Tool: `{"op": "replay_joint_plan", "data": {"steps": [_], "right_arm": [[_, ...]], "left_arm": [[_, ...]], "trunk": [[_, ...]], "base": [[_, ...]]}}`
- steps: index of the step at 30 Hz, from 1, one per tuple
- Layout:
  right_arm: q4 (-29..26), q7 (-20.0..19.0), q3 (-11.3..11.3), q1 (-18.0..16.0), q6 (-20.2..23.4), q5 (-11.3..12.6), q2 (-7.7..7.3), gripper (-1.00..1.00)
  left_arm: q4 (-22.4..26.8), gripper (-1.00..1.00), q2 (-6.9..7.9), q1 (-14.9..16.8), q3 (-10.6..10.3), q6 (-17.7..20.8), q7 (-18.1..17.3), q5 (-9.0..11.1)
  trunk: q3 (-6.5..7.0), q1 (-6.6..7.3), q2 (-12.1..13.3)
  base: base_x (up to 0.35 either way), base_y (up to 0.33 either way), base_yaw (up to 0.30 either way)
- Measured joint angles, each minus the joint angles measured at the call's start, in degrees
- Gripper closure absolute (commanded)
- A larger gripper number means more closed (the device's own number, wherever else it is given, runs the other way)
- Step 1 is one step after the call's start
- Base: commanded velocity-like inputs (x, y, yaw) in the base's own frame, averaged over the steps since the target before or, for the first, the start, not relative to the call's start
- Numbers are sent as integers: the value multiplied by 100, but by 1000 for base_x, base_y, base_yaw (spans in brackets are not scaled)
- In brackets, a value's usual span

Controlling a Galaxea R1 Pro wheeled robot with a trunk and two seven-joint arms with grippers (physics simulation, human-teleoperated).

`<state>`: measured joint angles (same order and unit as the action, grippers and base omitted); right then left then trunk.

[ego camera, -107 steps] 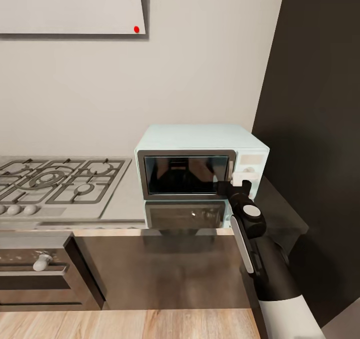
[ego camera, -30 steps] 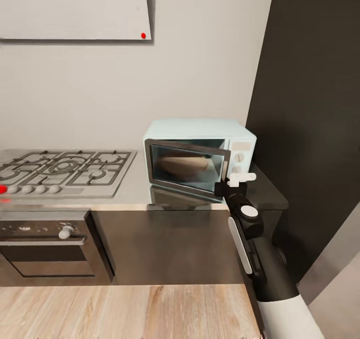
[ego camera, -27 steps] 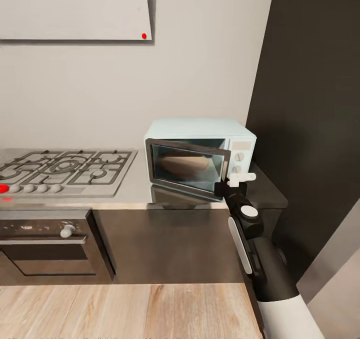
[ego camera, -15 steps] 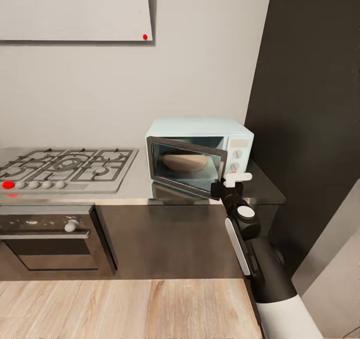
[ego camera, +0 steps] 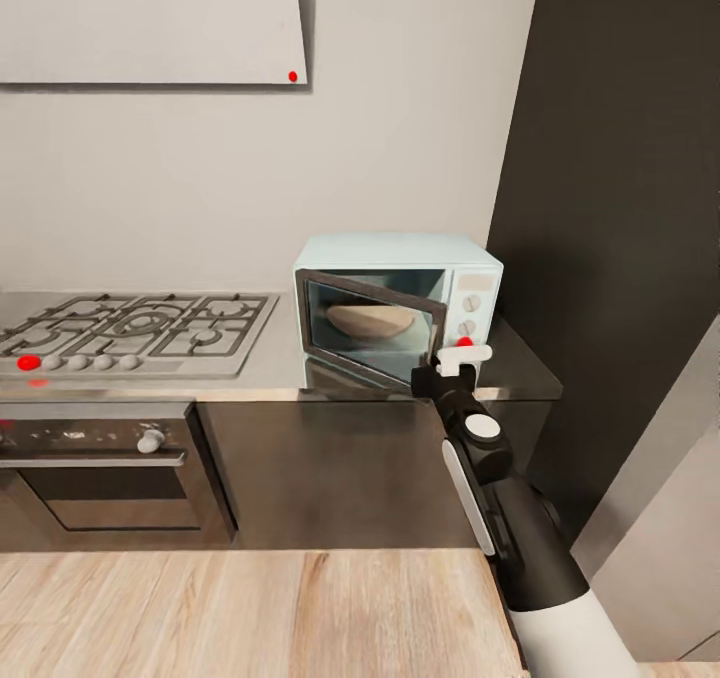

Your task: In the kitchen, take the popcorn bag from the countertop, put it into the microwave, and heat it until the popcorn is cooked so the cooked popcorn ends up inside the bag.

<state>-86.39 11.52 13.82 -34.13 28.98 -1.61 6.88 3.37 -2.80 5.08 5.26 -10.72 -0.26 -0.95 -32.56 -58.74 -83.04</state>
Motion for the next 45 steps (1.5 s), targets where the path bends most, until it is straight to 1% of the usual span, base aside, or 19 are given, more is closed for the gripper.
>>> {"op": "replay_joint_plan", "data": {"steps": [1, 2, 3, 4, 5, 13, 17, 24, 33, 39, 42, 45], "right_arm": [[0, 1, 2, 1, -1, -1, -1, 100], [0, 1, 2, 1, -1, 0, -1, -100], [-20, 61, -134, -1, 6, -54, -1, -100], [-22, 85, -528, -2, 24, -148, -2, -100], [-21, 87, -563, -2, 23, -143, -1, -100], [-30, 87, -564, -2, 31, -141, 1, -100], [-50, 80, -564, -2, 31, -142, -1, -100], [-53, 78, -564, -2, 32, -141, -2, -100], [-100, 51, -560, 12, 23, -142, -9, -100], [-194, 184, -578, 19, -91, -153, -8, -100], [-327, 204, -668, 154, -231, -150, -44, -100], [-334, 186, -668, 193, -240, -162, -80, -100]], "left_arm": [[0, -100, 0, 0, 1, 0, -2, 0], [0, -100, 0, 0, 4, 0, 1, 0], [1, -100, 0, -1, 8, 0, 1, 0], [3, -100, 0, -2, 11, 1, 0, 1], [2, -100, 0, -2, 12, 1, 0, 0], [2, -100, 0, -2, 19, 1, 1, 0], [2, -100, 0, -2, 21, 1, 1, 0], [2, -100, 0, -2, 17, 1, 2, 0], [2, -100, 0, 4, 31, 1, 2, 24], [2, -100, 0, 7, 31, 1, 2, 32], [2, -100, 0, 7, 31, 1, 2, 34], [2, -100, 0, 7, 31, 1, 1, 33]], "trunk": [[0, 0, 0], [0, 0, 0], [0, 1, -1], [0, 1, -1], [0, 1, -1], [0, 1, -1], [0, -2, -1], [0, -1, -1], [0, 1, -1], [0, 1, -1], [0, 1, -1], [0, 1, -1]], "base": [[-4, 0, 0], [-2, 0, 0], [-1, 0, 0], [0, 0, 0], [0, 0, 0], [-10, 0, 0], [-245, 0, 0], [-117, 0, 0], [-18, 0, 0], [0, 0, 0], [0, 0, 0], [0, 0, 0]]}}
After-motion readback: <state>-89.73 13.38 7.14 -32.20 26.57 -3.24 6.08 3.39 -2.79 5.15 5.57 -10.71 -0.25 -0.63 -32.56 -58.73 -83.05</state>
